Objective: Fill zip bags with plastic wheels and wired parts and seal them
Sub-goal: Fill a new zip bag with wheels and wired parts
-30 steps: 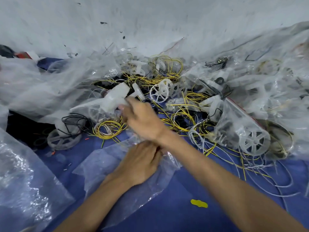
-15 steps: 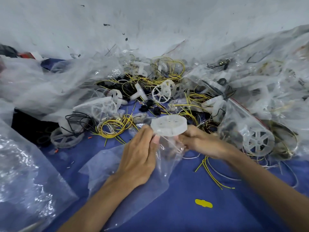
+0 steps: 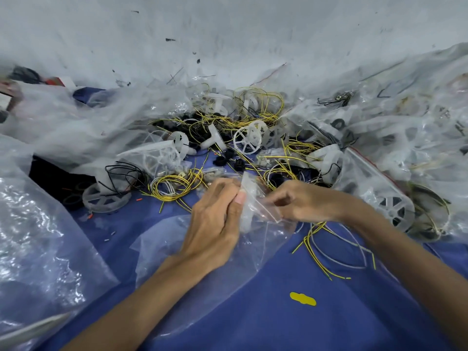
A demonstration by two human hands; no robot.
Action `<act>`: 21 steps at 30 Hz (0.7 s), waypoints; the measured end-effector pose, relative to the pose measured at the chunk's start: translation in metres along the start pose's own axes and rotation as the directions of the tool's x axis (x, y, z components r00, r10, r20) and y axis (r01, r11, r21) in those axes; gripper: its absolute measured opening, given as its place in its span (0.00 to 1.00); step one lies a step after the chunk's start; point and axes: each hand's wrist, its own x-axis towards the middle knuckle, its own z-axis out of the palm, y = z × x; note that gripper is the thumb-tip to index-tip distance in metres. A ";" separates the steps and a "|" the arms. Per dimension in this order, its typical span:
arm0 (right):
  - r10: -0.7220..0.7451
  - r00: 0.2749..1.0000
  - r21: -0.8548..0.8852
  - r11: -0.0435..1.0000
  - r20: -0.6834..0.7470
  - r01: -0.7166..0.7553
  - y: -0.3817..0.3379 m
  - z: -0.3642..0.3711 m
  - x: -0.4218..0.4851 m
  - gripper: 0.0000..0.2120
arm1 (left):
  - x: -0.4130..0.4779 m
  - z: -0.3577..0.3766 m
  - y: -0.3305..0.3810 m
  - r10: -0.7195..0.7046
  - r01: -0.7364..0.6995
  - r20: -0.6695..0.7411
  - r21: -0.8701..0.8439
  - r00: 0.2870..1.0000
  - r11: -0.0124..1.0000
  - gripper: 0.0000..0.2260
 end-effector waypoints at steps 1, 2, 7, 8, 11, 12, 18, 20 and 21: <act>-0.009 0.999 -0.011 1.000 -0.030 0.009 -0.001 -0.004 -0.001 0.10 | 0.002 -0.002 0.001 0.017 -0.017 0.002 0.005 1.000 1.000 0.16; -0.021 0.998 -0.023 1.000 -0.059 0.020 -0.002 -0.008 -0.003 0.09 | 0.004 -0.001 0.002 0.024 -0.024 -0.004 0.007 1.000 1.000 0.16; -0.008 0.998 -0.291 0.956 0.067 0.027 -0.009 -0.023 -0.011 0.15 | 0.006 0.002 0.016 -0.011 0.013 -0.034 0.069 0.999 0.997 0.15; -0.024 0.996 -0.356 0.933 0.087 0.054 -0.010 -0.019 -0.008 0.12 | 0.008 0.003 0.018 -0.012 0.014 -0.025 0.061 1.000 0.998 0.13; -0.302 0.952 -0.219 0.933 -0.044 0.286 -0.024 0.004 0.001 0.05 | 0.016 0.005 0.022 0.033 -0.033 0.014 0.005 0.999 0.999 0.11; -0.374 0.924 -0.117 0.924 -0.083 0.364 -0.031 0.011 0.003 0.11 | 0.019 0.005 0.022 0.060 -0.060 0.042 -0.003 0.997 0.998 0.11; -0.036 0.993 -0.148 0.987 0.115 0.053 -0.029 0.024 0.008 0.22 | 0.035 -0.001 0.025 0.196 -0.195 0.222 -0.027 0.955 0.980 0.07; 0.129 0.984 -0.165 0.980 0.119 -0.109 -0.026 0.019 0.003 0.19 | 0.038 0.000 0.028 0.217 -0.216 0.245 -0.028 0.945 0.976 0.09; 0.163 0.983 -0.174 0.974 0.079 -0.148 -0.026 0.017 -0.001 0.15 | 0.040 -0.001 0.028 0.217 -0.219 0.255 -0.022 0.942 0.976 0.12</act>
